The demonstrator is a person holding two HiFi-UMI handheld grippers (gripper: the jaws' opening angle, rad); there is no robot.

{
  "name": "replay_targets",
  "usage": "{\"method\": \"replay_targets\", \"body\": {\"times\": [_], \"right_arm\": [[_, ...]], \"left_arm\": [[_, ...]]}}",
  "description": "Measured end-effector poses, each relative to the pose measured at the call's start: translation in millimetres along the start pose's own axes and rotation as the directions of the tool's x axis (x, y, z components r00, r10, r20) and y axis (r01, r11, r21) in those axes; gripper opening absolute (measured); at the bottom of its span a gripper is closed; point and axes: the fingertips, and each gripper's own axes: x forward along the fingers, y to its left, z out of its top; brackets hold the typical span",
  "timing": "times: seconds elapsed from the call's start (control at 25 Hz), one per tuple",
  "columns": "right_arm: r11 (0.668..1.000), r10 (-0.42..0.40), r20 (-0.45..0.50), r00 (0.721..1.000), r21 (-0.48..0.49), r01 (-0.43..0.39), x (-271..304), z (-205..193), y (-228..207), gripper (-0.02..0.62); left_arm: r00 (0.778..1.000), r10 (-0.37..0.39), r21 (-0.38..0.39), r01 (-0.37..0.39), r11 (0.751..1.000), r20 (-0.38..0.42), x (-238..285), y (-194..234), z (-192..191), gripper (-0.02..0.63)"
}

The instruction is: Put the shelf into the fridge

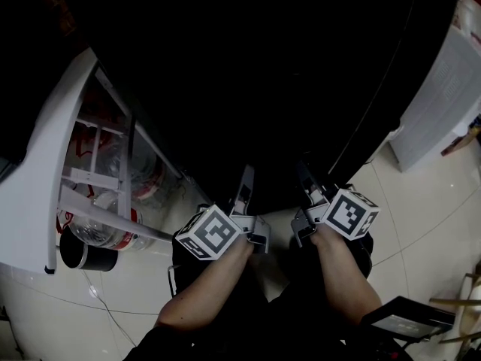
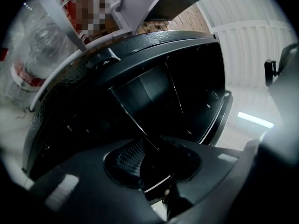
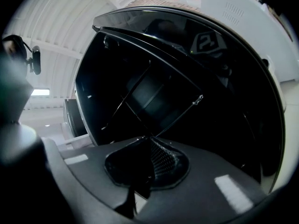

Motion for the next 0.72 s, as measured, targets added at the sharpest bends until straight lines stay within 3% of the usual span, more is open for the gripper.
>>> {"method": "replay_targets", "body": {"times": [0.2,0.72], "right_arm": [[0.998,-0.036,-0.017,0.999,-0.044,0.036,11.4,2.8,-3.3,0.008],[0.98,-0.119,-0.078,0.99,-0.168,0.105,45.4,9.7,-12.9,0.008]], "left_arm": [[0.997,0.071,0.15,-0.066,0.986,-0.027,1.2,3.1,-5.1,0.032],[0.991,0.133,0.305,-0.121,0.945,-0.019,26.5,9.6,7.2,0.003]]}}
